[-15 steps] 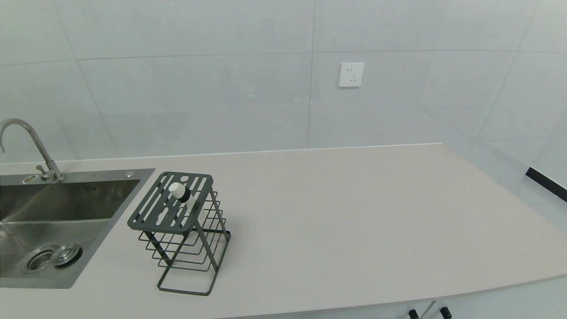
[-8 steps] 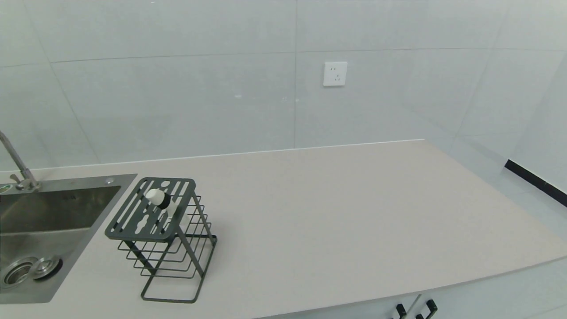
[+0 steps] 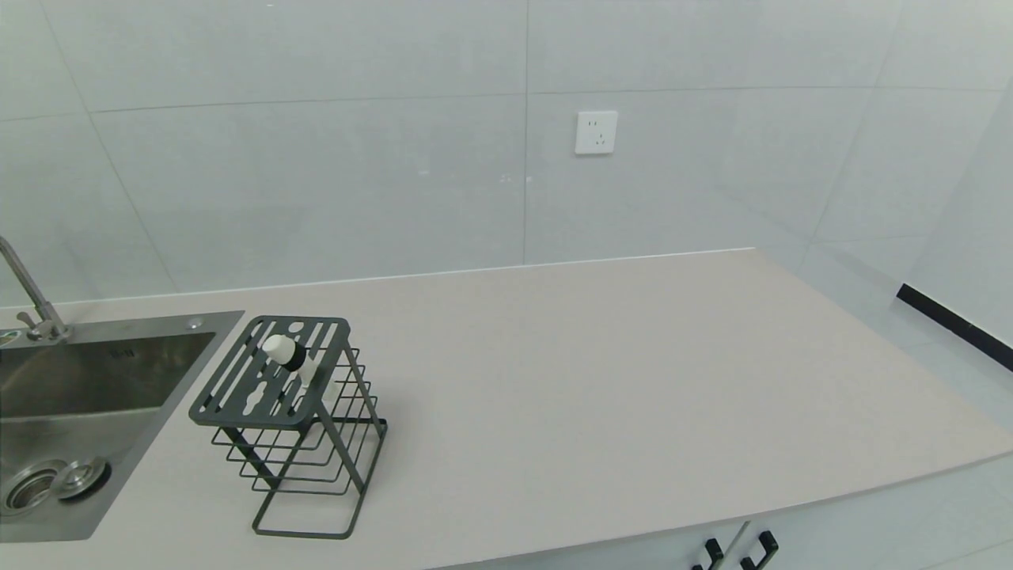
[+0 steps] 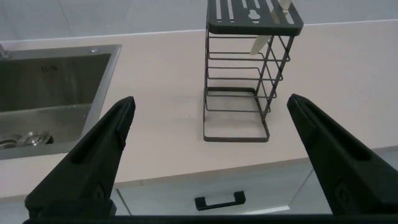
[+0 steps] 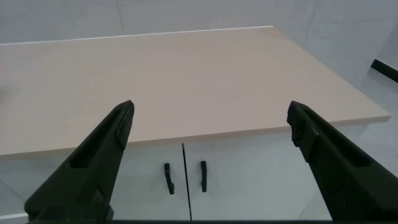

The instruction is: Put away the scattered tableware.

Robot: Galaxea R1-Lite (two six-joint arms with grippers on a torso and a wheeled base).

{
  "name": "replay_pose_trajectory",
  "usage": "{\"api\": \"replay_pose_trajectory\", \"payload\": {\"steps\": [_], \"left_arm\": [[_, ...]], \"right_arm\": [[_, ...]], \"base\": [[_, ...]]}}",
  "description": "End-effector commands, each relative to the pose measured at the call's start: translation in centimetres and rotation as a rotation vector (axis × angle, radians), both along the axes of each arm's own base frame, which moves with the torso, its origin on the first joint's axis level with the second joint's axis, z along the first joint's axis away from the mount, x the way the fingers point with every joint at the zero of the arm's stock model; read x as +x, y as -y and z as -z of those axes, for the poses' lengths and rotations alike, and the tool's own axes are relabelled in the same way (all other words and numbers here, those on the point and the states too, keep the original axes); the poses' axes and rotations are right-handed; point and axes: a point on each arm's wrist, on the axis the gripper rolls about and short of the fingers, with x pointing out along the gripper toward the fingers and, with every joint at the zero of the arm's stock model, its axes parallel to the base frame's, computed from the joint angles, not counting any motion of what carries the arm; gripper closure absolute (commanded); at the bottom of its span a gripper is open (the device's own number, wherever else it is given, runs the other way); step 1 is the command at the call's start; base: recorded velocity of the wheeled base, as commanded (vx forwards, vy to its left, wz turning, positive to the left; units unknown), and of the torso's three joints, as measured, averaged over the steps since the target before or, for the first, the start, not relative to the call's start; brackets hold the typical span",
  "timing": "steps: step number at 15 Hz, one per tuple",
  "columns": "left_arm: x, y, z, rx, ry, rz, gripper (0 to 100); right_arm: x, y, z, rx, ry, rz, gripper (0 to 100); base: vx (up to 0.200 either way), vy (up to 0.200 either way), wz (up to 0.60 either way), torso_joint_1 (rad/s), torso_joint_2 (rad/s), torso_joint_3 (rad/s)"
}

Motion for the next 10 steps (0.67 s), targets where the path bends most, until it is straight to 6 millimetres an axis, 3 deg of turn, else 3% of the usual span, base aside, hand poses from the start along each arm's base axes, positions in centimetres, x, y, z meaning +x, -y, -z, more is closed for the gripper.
{"api": "replay_pose_trajectory", "payload": {"steps": [1, 10], "left_arm": [[0.01, 0.0, -0.01, 0.0, -0.001, 0.0, 0], [0.01, 0.0, -0.01, 0.0, -0.001, 0.0, 0]], "right_arm": [[0.01, 0.0, 0.01, 0.0, -0.001, 0.0, 0], [0.01, 0.0, 0.01, -0.002, -0.001, 0.0, 0]], "base": [[0.0, 0.0, 0.0, 0.0, 0.0, 0.0], [0.0, 0.0, 0.0, 0.0, 0.0, 0.0]]}}
